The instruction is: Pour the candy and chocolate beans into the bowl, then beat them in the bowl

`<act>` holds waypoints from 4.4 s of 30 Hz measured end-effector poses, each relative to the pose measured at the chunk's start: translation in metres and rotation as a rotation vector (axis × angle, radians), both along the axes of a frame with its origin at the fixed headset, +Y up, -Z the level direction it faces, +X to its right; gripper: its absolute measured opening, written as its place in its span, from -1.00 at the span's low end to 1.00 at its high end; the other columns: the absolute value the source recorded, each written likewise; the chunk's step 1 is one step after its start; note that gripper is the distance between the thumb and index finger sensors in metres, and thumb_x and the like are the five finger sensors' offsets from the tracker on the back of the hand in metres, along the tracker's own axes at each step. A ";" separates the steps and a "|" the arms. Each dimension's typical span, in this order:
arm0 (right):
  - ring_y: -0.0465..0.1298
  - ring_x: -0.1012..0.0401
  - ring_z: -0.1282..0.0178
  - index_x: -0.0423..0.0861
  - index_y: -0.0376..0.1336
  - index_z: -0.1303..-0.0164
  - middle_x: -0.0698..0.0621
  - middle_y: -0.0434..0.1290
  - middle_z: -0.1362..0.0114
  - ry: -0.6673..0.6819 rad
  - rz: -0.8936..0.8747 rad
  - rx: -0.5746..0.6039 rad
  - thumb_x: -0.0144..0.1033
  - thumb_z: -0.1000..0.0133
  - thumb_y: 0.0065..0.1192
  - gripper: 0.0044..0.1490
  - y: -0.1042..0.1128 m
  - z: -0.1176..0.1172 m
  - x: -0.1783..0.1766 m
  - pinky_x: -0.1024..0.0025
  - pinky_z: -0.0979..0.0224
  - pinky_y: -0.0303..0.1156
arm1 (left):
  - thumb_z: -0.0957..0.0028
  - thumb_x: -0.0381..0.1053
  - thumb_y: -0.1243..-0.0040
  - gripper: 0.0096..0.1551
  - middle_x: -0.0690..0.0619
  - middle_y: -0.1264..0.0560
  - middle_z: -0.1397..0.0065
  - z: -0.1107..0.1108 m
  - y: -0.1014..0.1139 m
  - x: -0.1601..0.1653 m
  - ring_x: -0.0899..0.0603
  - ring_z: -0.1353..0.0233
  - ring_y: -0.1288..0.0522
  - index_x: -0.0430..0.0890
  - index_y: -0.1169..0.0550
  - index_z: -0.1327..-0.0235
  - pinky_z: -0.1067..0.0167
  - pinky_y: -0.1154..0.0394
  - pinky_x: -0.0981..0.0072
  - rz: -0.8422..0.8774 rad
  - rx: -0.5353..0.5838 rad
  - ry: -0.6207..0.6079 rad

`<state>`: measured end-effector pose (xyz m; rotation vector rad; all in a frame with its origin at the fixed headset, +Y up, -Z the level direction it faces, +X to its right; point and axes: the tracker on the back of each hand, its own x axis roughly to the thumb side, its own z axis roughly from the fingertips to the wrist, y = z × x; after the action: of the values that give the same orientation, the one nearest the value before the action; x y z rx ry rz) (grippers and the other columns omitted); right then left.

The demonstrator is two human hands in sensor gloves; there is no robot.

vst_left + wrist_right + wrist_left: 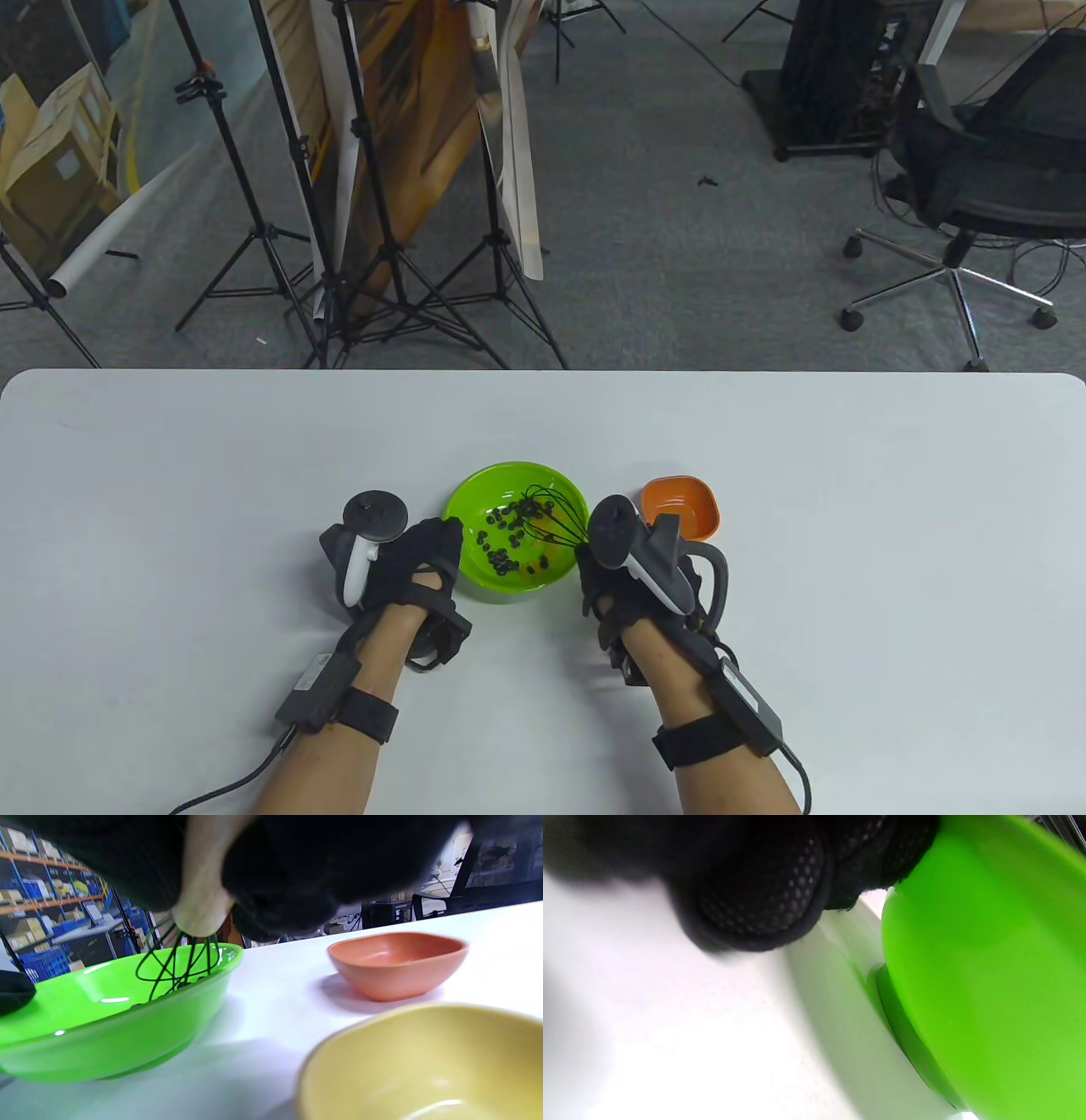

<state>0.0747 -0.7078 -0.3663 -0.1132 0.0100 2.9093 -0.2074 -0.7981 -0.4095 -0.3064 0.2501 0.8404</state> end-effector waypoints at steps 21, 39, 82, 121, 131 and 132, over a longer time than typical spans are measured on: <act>0.59 0.09 0.63 -0.20 0.53 -0.06 -0.14 0.67 0.26 0.012 0.084 -0.050 0.12 -0.03 0.43 -0.32 0.028 0.013 0.008 0.25 0.64 0.59 | -0.04 0.35 -0.02 -0.53 0.15 -0.67 0.28 0.000 0.001 0.000 -0.02 0.36 -0.75 -0.01 -0.62 0.28 0.50 -0.70 0.42 0.010 -0.011 -0.001; 0.59 0.13 0.67 -0.22 0.50 -0.08 -0.12 0.67 0.29 0.107 -0.100 -0.084 0.12 -0.07 0.31 -0.31 -0.002 0.012 -0.020 0.27 0.68 0.60 | -0.04 0.35 0.01 -0.53 0.17 -0.67 0.27 -0.001 -0.001 -0.001 -0.01 0.34 -0.75 0.00 -0.61 0.26 0.49 -0.70 0.43 0.040 -0.027 -0.007; 0.59 0.13 0.67 -0.20 0.51 -0.09 -0.13 0.66 0.29 0.095 -0.023 -0.010 0.14 -0.07 0.33 -0.31 0.003 0.023 -0.035 0.25 0.67 0.60 | -0.04 0.37 0.00 -0.52 0.17 -0.66 0.24 -0.003 -0.006 -0.006 -0.01 0.30 -0.75 0.00 -0.59 0.23 0.45 -0.70 0.42 0.130 -0.075 -0.006; 0.59 0.12 0.68 -0.17 0.53 -0.05 -0.12 0.67 0.31 0.127 -0.033 -0.059 0.17 -0.05 0.37 -0.32 0.004 0.014 -0.015 0.24 0.66 0.60 | -0.03 0.37 0.00 -0.52 0.18 -0.66 0.25 -0.004 -0.007 -0.003 0.00 0.30 -0.75 0.00 -0.59 0.24 0.44 -0.71 0.42 0.141 -0.083 -0.025; 0.59 0.10 0.66 -0.17 0.54 -0.05 -0.12 0.67 0.29 0.049 0.139 -0.025 0.17 -0.03 0.42 -0.31 0.029 0.018 0.000 0.22 0.63 0.60 | -0.03 0.37 -0.01 -0.52 0.17 -0.66 0.26 -0.004 -0.006 -0.001 -0.01 0.31 -0.75 0.00 -0.60 0.26 0.44 -0.70 0.41 0.133 -0.081 -0.036; 0.59 0.11 0.66 -0.17 0.53 -0.05 -0.12 0.67 0.29 0.039 0.148 -0.021 0.17 -0.03 0.41 -0.31 0.028 0.017 0.001 0.22 0.63 0.60 | -0.03 0.37 -0.01 -0.53 0.17 -0.66 0.26 -0.004 -0.006 0.000 0.00 0.31 -0.75 0.00 -0.60 0.26 0.45 -0.71 0.42 0.132 -0.081 -0.041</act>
<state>0.0753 -0.6795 -0.3494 -0.0627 0.0399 3.0596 -0.2076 -0.8042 -0.4137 -0.4188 0.2272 0.9545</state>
